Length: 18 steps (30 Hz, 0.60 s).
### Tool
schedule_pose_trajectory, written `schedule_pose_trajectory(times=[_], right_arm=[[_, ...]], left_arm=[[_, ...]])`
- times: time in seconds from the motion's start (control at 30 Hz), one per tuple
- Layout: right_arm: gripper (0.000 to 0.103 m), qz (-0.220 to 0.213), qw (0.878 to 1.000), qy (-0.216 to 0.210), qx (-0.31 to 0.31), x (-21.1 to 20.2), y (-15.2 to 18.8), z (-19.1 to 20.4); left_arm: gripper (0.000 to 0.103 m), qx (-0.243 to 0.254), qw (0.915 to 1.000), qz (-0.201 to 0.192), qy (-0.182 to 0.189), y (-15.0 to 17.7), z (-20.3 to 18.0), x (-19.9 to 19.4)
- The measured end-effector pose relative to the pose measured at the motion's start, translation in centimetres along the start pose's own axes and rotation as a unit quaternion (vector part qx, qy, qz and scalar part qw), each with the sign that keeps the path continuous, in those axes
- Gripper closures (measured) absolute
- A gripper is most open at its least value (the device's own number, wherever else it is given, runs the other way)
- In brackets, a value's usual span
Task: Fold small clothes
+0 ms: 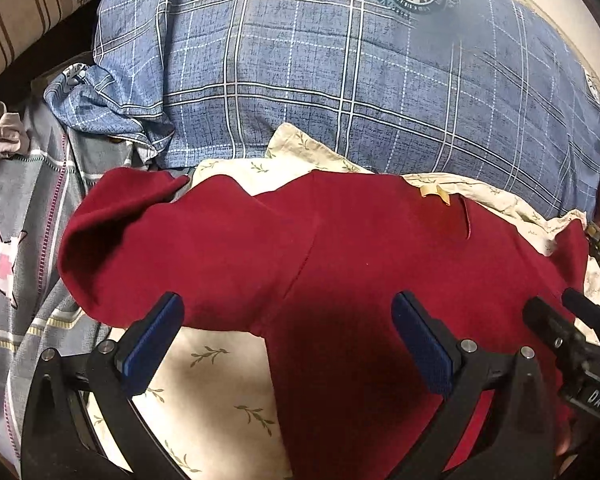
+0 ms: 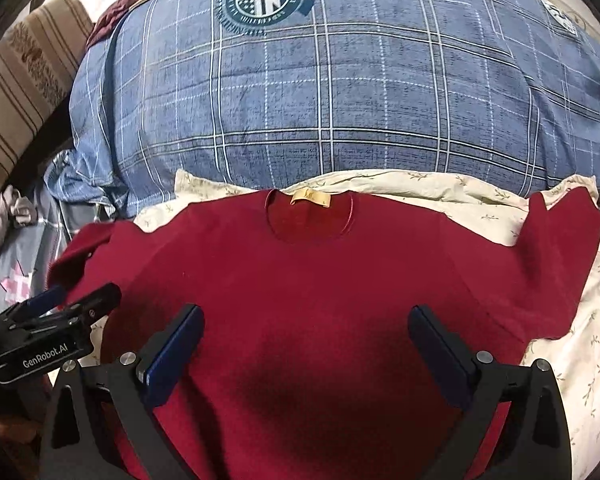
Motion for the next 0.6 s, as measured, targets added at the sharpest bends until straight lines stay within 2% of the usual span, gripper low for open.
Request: schedule_pose_trajectory(times=[0.23, 0.43, 0.6], right_arm=[[0.000, 0.008, 1.000, -0.001, 0.011, 0.8, 0.3, -0.4], [0.000, 0.001, 0.999, -0.008, 0.036, 0.9, 0.0, -1.6], [0.000, -0.008, 0.999, -0.007, 0.031, 0.8, -0.2, -1.5]], left_arm=[[0.000, 0.014, 0.9999, -0.002, -0.009, -0.3, -0.7, 0.4], [0.000, 0.031, 0.9995, 0.001, -0.010, -0.1, -1.1, 0.8], [0.000, 0.035, 0.9993, 0.001, -0.012, -0.3, -1.3, 1.0]])
Point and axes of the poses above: each gripper's, at about its wrist camera, not at the fingertips, and x roughly the way its jaws point, z to its left, y to its underside, the point moved 8 cm from there along x, roughly the way its jaws point, and after that the axes turned 4 degrees about x, right-handed, at the moved point
